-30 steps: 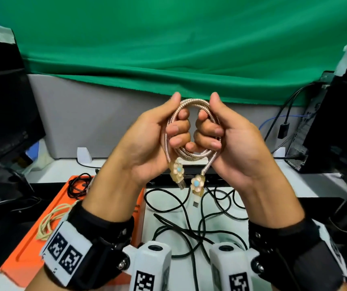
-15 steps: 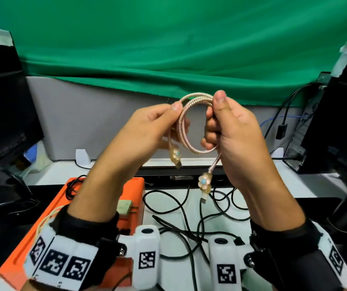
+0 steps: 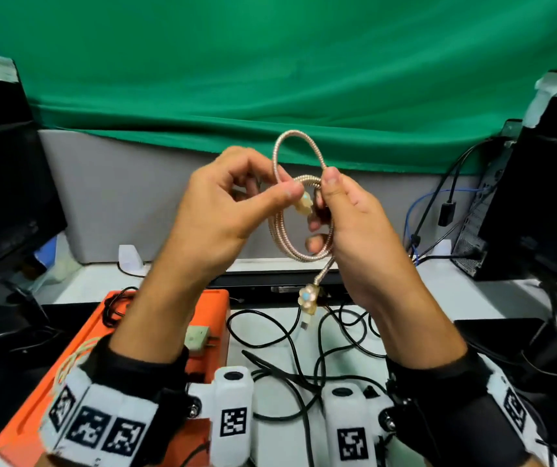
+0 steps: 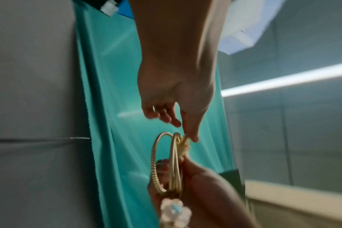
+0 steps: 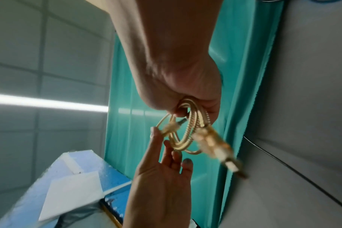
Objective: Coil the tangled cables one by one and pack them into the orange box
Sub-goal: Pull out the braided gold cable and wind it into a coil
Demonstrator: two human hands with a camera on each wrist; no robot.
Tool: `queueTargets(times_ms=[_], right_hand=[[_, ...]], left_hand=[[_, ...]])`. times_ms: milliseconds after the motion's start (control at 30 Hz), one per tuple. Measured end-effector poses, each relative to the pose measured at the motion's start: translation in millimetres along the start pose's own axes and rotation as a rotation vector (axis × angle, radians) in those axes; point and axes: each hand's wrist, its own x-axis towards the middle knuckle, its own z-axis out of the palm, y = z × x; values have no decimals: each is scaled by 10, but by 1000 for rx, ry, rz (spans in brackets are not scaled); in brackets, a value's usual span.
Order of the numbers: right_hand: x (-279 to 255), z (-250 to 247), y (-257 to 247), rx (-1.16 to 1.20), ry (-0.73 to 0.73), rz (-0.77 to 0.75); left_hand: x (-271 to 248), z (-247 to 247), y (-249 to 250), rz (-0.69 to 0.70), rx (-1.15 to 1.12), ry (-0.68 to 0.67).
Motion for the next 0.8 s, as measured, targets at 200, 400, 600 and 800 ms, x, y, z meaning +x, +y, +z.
queueTargets(times_ms=[200, 400, 600, 800], right_hand=[[25, -50, -8, -45, 34, -57], [-13, -55, -46, -129, -10, -181], [5, -245, -126, -192, 14, -141], [18, -368, -124, -322, 6, -136]], left_hand=[[-42, 192, -81, 44, 180, 24], [-47, 307, -186, 42, 111, -52], [-93, 212, -186, 33, 235, -152], [-25, 40, -290, -202, 296, -174]])
